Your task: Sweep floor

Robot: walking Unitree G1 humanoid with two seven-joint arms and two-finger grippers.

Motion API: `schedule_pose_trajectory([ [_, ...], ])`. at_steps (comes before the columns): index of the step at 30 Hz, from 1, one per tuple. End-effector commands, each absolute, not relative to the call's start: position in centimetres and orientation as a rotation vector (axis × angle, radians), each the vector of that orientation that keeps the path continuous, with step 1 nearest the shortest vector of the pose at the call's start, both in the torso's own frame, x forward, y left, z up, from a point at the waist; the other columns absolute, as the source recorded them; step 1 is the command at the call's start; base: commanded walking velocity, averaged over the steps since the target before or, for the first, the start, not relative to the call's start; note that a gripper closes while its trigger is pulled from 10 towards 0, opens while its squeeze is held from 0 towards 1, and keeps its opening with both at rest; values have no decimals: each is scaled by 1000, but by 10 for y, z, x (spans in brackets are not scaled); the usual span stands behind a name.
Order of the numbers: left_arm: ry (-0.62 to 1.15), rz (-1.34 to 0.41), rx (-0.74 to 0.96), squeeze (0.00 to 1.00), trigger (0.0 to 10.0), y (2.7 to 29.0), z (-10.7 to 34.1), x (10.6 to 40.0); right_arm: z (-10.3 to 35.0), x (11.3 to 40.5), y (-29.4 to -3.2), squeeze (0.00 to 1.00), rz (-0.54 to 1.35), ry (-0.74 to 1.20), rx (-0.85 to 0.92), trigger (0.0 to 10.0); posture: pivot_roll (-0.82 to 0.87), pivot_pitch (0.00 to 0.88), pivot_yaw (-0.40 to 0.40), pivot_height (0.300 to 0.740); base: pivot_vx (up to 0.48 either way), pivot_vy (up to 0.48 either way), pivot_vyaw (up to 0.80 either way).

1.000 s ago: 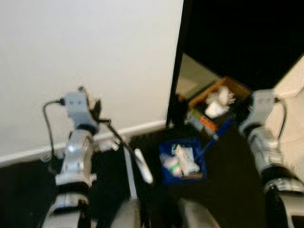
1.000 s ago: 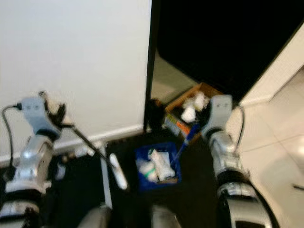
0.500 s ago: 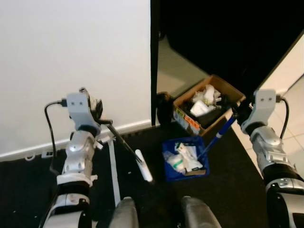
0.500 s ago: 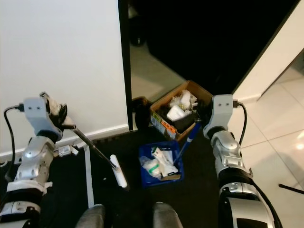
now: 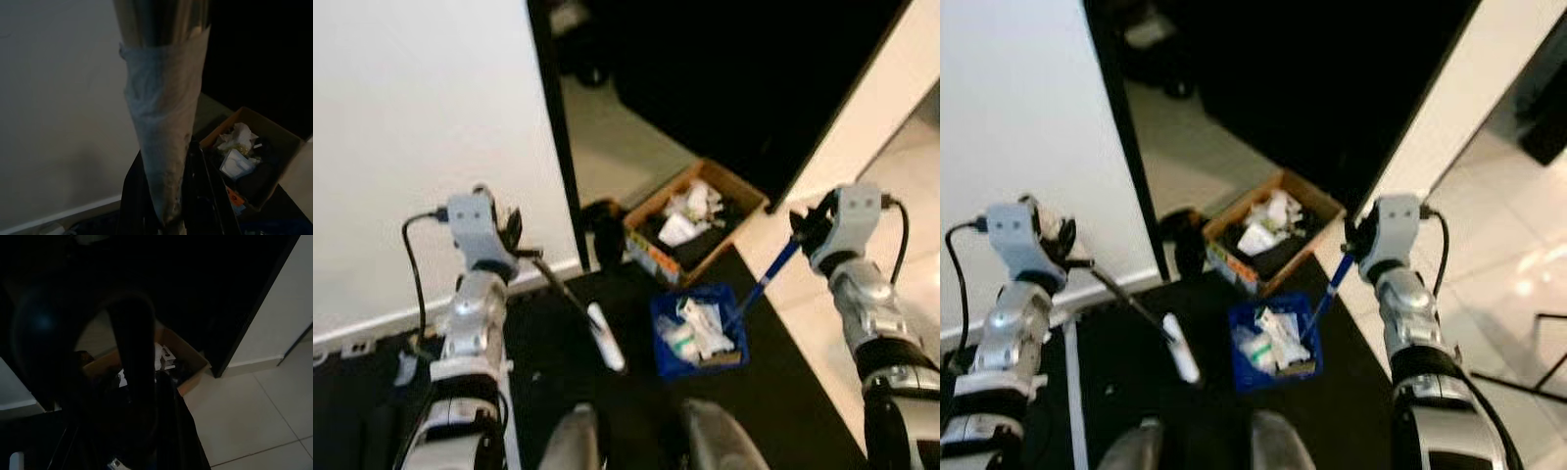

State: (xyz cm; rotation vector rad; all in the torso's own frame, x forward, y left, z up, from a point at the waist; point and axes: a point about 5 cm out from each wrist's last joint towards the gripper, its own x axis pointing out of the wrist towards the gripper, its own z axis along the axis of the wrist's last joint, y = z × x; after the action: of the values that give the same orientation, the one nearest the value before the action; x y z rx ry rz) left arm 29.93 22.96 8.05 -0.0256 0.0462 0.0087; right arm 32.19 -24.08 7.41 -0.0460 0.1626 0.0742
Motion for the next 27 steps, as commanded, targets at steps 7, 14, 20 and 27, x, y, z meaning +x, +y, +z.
schedule_pose_trajectory([
  [7, 37, 15, -20, 0, 10000, 228, 81, 299, 82, 324, -243, 0, 69, 127, -49, 10000, -6, 1, -9, 740, 0, -69, 0],
  [14, 53, 4, -18, 0, 10000, 228, 79, 299, 82, 324, -243, 0, 68, 130, -50, 10000, -5, 6, -10, 740, 0, 42, 0],
  [20, 52, 14, -22, 0, 10000, 229, 79, 299, 82, 325, -242, 0, 70, 130, -48, 10000, -4, 8, -10, 740, 0, 400, 0],
  [27, 60, 18, -19, 0, 10000, 230, 79, 300, 78, 324, -244, 0, 40, 144, -30, 10000, 2, 13, -6, 740, 0, 0, 0],
])
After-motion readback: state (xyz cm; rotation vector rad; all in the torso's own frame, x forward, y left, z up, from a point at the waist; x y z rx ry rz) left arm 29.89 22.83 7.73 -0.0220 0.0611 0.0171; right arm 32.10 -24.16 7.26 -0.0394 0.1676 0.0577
